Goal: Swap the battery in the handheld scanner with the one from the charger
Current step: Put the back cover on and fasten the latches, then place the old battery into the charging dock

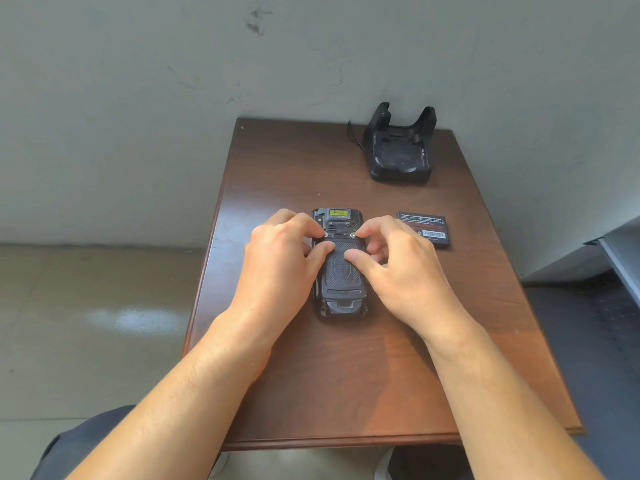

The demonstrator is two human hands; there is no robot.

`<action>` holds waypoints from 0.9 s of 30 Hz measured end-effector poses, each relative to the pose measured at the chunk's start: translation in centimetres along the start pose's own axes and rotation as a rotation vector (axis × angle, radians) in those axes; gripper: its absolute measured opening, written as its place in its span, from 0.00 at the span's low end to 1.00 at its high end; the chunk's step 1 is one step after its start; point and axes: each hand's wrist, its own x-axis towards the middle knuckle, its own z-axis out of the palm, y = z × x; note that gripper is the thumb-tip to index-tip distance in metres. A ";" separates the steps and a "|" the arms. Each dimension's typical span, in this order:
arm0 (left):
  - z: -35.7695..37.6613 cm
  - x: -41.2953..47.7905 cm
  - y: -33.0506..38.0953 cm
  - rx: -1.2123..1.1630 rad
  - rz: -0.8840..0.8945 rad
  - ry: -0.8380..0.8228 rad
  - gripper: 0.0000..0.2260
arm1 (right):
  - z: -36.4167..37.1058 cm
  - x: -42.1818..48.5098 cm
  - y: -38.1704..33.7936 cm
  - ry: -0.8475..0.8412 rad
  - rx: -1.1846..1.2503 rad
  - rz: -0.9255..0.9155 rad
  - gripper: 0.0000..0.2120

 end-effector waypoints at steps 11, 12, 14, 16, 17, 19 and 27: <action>-1.1 1.9 1.0 0.104 0.004 -0.121 0.03 | -1.5 0.6 0.2 -0.064 -0.018 0.026 0.16; -1.3 2.5 1.5 0.145 0.019 -0.132 0.04 | -2.3 1.0 0.6 -0.069 -0.040 0.024 0.20; -1.3 3.8 2.7 0.228 0.066 -0.146 0.09 | -4.0 2.1 1.7 -0.101 -0.155 0.014 0.27; -1.0 5.3 4.2 0.272 0.118 -0.180 0.13 | -5.8 3.2 2.6 -0.170 -0.322 0.021 0.33; -0.7 6.0 4.9 0.295 0.149 -0.210 0.15 | -6.6 3.7 2.9 -0.203 -0.395 0.025 0.34; 0.1 7.3 6.4 0.359 0.209 -0.275 0.16 | -7.9 4.5 3.6 -0.256 -0.488 0.033 0.35; 1.2 10.3 8.3 0.435 0.181 -0.448 0.16 | -9.0 5.9 4.2 -0.383 -0.547 0.021 0.28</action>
